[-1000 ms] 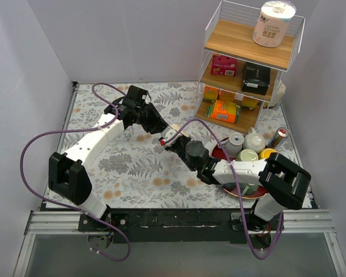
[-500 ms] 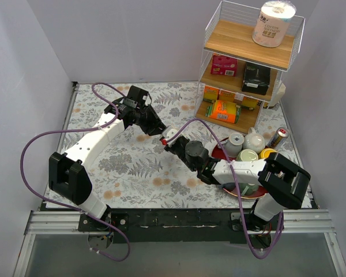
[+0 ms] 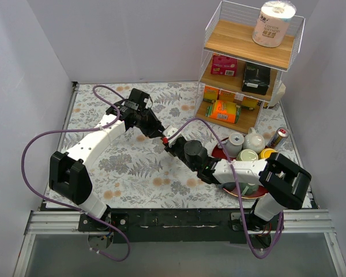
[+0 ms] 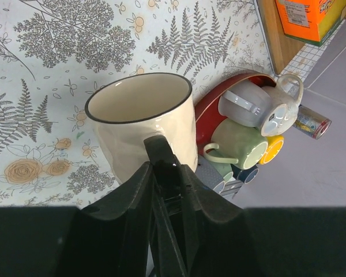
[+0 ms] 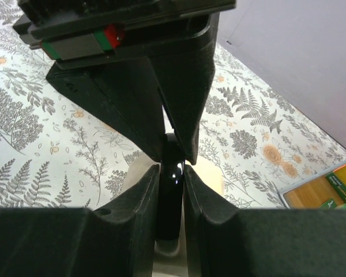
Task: Turn the mug right side up
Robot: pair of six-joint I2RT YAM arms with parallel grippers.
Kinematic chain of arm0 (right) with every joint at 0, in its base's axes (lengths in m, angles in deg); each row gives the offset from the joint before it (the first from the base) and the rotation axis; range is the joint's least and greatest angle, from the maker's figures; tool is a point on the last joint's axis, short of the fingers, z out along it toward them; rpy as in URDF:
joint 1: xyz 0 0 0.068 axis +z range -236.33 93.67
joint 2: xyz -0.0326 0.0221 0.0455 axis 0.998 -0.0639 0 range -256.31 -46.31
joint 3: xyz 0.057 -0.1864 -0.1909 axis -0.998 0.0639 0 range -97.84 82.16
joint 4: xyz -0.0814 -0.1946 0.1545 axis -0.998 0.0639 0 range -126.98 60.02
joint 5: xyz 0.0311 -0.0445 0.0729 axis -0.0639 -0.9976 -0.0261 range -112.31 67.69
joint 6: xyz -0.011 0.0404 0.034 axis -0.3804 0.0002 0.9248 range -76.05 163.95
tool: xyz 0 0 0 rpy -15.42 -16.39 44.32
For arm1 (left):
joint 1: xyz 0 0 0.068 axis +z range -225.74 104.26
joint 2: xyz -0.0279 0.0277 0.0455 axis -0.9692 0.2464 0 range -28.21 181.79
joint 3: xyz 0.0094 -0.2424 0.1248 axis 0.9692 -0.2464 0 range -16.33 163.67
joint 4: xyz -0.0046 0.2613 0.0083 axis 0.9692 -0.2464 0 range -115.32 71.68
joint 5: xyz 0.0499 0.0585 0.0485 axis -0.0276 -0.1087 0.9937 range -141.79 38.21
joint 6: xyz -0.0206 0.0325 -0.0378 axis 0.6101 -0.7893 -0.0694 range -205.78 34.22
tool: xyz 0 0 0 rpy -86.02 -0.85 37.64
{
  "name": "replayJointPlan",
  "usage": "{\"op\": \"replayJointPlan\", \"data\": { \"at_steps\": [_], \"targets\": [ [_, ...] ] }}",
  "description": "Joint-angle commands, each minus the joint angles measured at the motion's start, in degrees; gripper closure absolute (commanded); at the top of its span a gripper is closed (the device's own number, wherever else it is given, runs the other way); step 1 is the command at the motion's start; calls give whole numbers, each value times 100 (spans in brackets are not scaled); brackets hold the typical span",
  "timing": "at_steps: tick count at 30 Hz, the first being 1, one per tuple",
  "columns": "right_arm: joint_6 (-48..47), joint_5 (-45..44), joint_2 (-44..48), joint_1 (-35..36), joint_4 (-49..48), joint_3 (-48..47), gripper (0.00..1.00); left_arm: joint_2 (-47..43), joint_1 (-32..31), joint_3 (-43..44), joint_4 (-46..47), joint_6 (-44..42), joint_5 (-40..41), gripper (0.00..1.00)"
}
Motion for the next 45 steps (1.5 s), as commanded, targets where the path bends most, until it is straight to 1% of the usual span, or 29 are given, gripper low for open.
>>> {"op": "replayJointPlan", "data": {
  "at_steps": [1, 4, 7, 10, 14, 16, 20, 25, 26, 28, 29, 30, 32, 33, 35, 36, 38, 41, 43, 44, 45],
  "targets": [
    [164, -17, 187, 11, -273, -177, 69, -224, 44, -66, 433, 250, 89, 100],
    [76, -53, 126, 11, -423, -151, 66, -232, 35, -23, 459, 496, 45, 100],
    [50, -79, 90, 20, -458, -151, 66, -233, 35, -22, 521, 628, 19, 100],
    [41, -62, 125, 11, -458, -98, 66, -215, 44, -75, 556, 655, -7, 100],
    [67, -26, 239, 20, -406, -19, 64, -241, 44, -207, 618, 646, 36, 100],
    [137, 35, 362, 20, -257, -2, 62, -259, 44, -216, 644, 594, 80, 100],
    [462, 149, 748, 20, 462, 42, 58, -276, 44, -216, 705, 418, 300, 100],
    [1016, 377, 1521, 20, 1043, 315, 53, -312, 52, -356, 1188, 102, 431, 100],
    [1260, 387, 1610, 20, 1192, 324, 53, -312, 52, -382, 1293, -125, 432, 100],
    [1551, 352, 1803, 20, 1833, 210, 52, -294, 52, -383, 1523, -399, 545, 100],
    [1814, 325, 1830, 20, 2375, 114, 52, -285, 52, -400, 1610, -756, 555, 100],
    [1964, 256, 1839, 20, 2694, -105, 52, -285, 44, -435, 1889, -986, 529, 100],
    [2254, 62, 1795, 20, 3500, -352, 53, -320, 52, -540, 2084, -1329, 669, 100],
    [2351, -17, 1778, 20, 3706, -510, 53, -425, 52, -628, 2407, -1662, 713, 100],
    [2466, -219, 1813, 20, 3979, -546, 53, -548, 52, -960, 2734, -2006, 827, 100],
    [2571, -263, 1848, 11, 4006, -538, 53, -610, 52, -1076, 3093, -2356, 845, 100],
    [2668, -395, 1953, 3, 4015, -476, 53, -794, 52, -1505, 3446, -2613, 976, 100],
    [2809, -439, 2041, -41, 4076, -441, 53, -935, 52, -1910, 4035, -3105, 1152, 100],
    [2888, -439, 2050, -50, 4120, -450, 53, -1006, 52, -2420, 4597, -3264, 1170, 100],
    [2897, -431, 2059, -50, 4156, -458, 53, -1110, 52, -2613, 4886, -3413, 1335, 100],
    [2906, -431, 2059, -59, 4182, -459, 53, -1181, 52, -3085, 5429, -3432, 1424, 100]
  ]
}}
